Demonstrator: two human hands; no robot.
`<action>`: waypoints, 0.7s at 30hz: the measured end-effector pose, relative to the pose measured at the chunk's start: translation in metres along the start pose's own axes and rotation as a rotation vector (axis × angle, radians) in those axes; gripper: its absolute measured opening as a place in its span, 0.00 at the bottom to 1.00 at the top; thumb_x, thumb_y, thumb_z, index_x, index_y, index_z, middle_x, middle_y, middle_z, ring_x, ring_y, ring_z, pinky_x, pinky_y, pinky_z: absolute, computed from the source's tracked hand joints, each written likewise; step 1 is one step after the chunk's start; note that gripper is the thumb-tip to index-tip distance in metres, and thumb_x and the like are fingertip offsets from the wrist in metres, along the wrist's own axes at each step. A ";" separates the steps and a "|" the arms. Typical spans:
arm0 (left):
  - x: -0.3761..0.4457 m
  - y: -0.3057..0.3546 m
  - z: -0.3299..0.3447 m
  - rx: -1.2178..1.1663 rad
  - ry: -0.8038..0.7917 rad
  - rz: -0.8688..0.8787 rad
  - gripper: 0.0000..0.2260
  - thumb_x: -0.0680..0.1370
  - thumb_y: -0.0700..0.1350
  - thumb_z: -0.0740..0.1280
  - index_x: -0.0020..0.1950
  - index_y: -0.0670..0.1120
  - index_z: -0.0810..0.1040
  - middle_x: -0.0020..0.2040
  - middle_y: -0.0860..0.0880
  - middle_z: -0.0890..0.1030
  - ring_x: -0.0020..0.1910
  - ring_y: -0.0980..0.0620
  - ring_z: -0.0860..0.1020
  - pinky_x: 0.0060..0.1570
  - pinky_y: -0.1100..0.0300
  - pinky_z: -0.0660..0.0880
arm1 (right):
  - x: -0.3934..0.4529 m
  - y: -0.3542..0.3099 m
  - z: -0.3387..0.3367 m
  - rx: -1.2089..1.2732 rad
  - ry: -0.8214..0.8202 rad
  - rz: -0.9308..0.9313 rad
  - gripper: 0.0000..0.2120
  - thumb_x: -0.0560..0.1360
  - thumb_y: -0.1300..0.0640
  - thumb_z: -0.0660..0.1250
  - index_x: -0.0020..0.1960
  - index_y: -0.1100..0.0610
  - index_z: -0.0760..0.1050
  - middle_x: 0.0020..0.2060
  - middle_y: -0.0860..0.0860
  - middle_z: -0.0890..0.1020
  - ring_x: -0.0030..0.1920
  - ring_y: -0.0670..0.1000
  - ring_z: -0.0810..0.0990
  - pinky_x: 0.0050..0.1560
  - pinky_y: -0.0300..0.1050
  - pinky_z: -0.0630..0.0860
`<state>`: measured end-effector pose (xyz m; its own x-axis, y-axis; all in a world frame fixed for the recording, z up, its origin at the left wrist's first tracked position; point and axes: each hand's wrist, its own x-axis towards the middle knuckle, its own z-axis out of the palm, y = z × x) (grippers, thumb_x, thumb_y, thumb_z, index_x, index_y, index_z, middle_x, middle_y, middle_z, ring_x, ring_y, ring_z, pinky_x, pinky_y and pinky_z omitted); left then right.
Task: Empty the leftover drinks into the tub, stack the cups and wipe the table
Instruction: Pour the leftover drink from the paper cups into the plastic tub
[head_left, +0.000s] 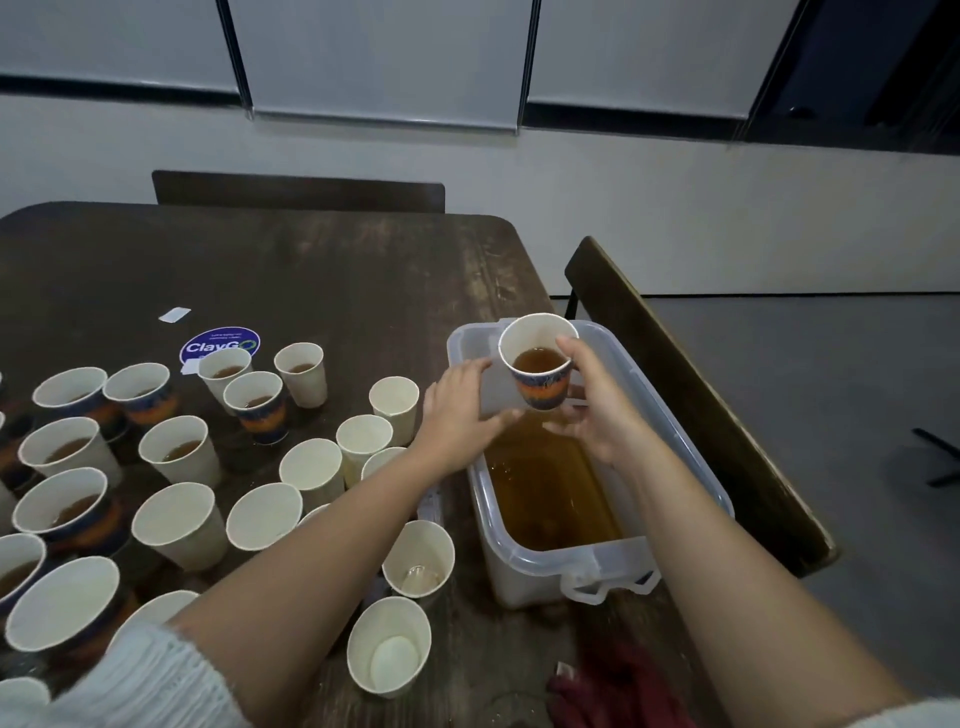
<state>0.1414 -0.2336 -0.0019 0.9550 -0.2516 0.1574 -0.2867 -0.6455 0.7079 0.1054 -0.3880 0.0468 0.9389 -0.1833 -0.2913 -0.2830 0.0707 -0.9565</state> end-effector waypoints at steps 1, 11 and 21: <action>-0.001 -0.004 0.002 0.049 -0.031 -0.014 0.29 0.78 0.56 0.66 0.75 0.52 0.59 0.76 0.50 0.61 0.76 0.49 0.57 0.74 0.41 0.53 | 0.003 0.002 -0.003 -0.019 0.032 -0.003 0.25 0.77 0.39 0.62 0.70 0.47 0.64 0.63 0.52 0.71 0.64 0.57 0.72 0.65 0.58 0.73; -0.005 -0.022 0.006 -0.012 -0.095 0.069 0.25 0.80 0.51 0.49 0.77 0.50 0.61 0.79 0.53 0.49 0.78 0.55 0.41 0.74 0.45 0.38 | 0.029 0.023 -0.015 -0.190 0.268 -0.116 0.38 0.61 0.28 0.66 0.66 0.46 0.70 0.62 0.52 0.75 0.59 0.54 0.76 0.62 0.59 0.75; -0.007 -0.027 0.012 -0.195 -0.063 0.057 0.28 0.75 0.52 0.49 0.76 0.52 0.59 0.79 0.55 0.51 0.77 0.56 0.42 0.75 0.43 0.41 | 0.036 0.031 -0.022 -0.318 0.338 -0.221 0.32 0.73 0.40 0.69 0.73 0.50 0.65 0.70 0.55 0.66 0.68 0.56 0.68 0.67 0.58 0.71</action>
<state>0.1413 -0.2227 -0.0306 0.9292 -0.3324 0.1614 -0.3137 -0.4787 0.8200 0.1260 -0.4139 0.0067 0.8823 -0.4703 -0.0198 -0.1796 -0.2975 -0.9377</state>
